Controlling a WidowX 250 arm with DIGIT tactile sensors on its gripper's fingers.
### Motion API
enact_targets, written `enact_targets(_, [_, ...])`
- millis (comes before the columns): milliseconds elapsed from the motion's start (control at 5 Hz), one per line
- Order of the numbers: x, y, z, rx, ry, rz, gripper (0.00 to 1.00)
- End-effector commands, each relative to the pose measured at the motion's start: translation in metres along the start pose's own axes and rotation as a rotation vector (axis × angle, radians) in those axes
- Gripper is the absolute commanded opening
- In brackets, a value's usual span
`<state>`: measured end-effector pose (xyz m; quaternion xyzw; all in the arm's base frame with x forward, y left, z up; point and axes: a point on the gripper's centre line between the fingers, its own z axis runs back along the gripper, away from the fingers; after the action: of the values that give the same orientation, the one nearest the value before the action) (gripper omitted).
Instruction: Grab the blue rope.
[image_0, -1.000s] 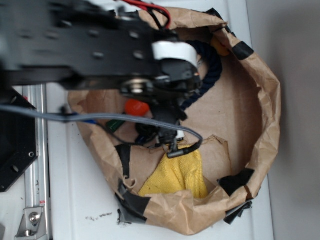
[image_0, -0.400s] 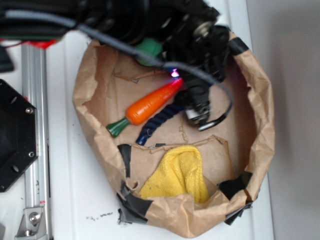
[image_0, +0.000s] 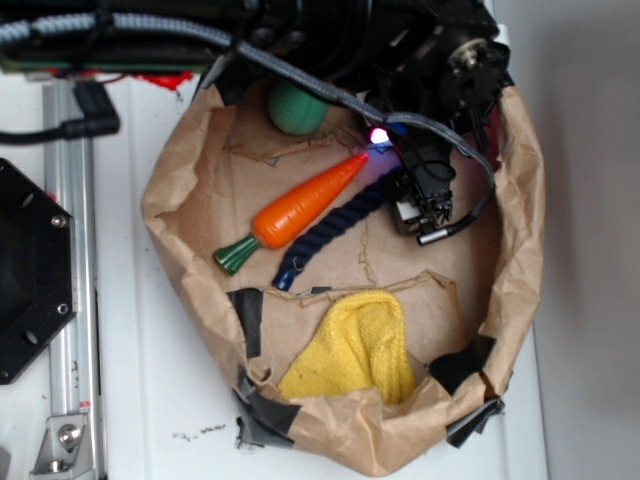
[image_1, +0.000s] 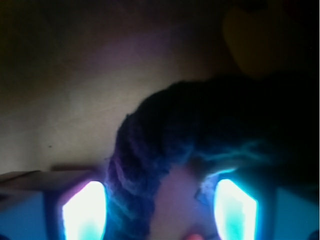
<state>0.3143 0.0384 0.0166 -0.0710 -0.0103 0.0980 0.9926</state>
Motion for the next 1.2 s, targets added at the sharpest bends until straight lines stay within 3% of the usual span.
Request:
enact_targets(0, [-0.003,-0.011,-0.013,0.017,0.014,-0.034,0.0])
enact_targets(600, [-0.008,-0.016,-0.007,0.042,-0.013,-0.034,0.0])
enact_targets(1000, [-0.035,-0.083,0.073,0.019,-0.096,-0.212,0.0])
